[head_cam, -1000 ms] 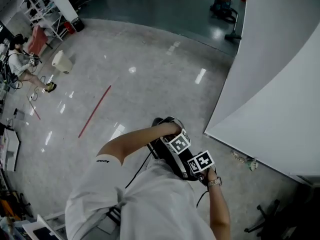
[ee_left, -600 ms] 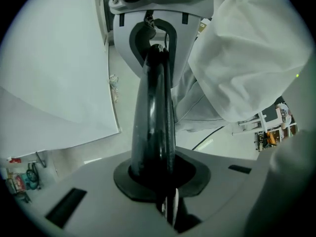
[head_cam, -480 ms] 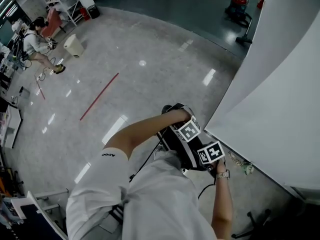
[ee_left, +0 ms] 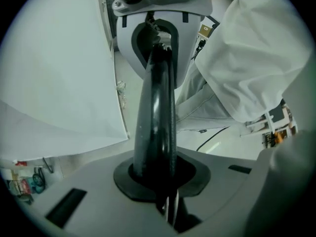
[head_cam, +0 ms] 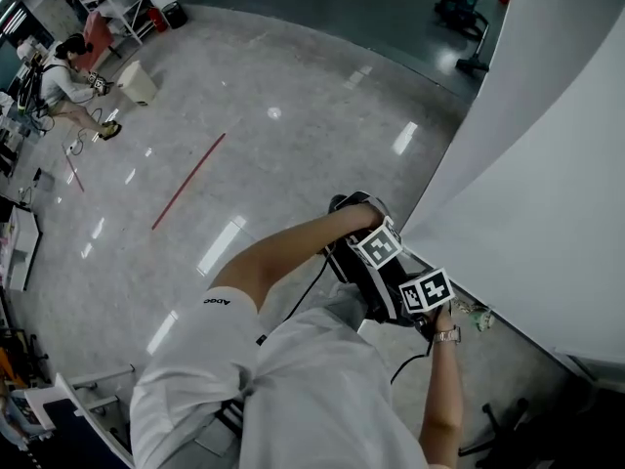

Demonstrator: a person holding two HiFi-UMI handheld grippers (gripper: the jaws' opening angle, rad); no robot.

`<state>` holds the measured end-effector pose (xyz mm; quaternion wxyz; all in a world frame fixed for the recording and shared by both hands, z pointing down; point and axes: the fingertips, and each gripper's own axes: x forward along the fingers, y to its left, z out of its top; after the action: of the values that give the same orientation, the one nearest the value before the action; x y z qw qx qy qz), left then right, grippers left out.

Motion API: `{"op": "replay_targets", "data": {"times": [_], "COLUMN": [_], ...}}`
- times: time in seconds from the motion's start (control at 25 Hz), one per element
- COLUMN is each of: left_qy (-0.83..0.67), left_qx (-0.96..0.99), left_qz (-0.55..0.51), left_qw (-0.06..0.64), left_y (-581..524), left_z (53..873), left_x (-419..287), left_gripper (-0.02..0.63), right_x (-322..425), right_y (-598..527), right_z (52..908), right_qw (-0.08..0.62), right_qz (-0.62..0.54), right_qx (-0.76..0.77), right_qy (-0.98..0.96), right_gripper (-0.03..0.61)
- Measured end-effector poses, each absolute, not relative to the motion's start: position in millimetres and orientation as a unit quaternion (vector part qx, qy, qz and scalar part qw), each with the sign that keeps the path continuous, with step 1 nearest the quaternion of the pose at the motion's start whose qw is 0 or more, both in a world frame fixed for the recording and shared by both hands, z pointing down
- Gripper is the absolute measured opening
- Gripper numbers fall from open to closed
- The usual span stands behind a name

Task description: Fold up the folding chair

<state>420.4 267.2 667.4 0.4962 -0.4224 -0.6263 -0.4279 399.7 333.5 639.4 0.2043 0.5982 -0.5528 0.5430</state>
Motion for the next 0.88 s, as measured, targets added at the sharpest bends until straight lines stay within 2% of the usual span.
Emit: {"op": "replay_targets", "data": {"times": [0.36,0.88], "left_qy": [-0.582,-0.580], "left_qx": [-0.508,-0.509], "left_qz": [-0.428,-0.442], "left_qw": [0.468,0.458], "left_y": [282.6,284.0], "left_z": [662.7,666.0], "left_x": [484.3,573.3], "left_gripper": [0.052,0.052], "right_x": [484.7,580.8], "right_y": [349.0,351.8], "right_z": [632.2,633.8], "right_qw": [0.318,0.320], "right_qz": [0.452,0.412], "right_qx": [0.606,0.648], "right_qy": [-0.572,-0.555], "right_gripper": [0.089,0.114]}}
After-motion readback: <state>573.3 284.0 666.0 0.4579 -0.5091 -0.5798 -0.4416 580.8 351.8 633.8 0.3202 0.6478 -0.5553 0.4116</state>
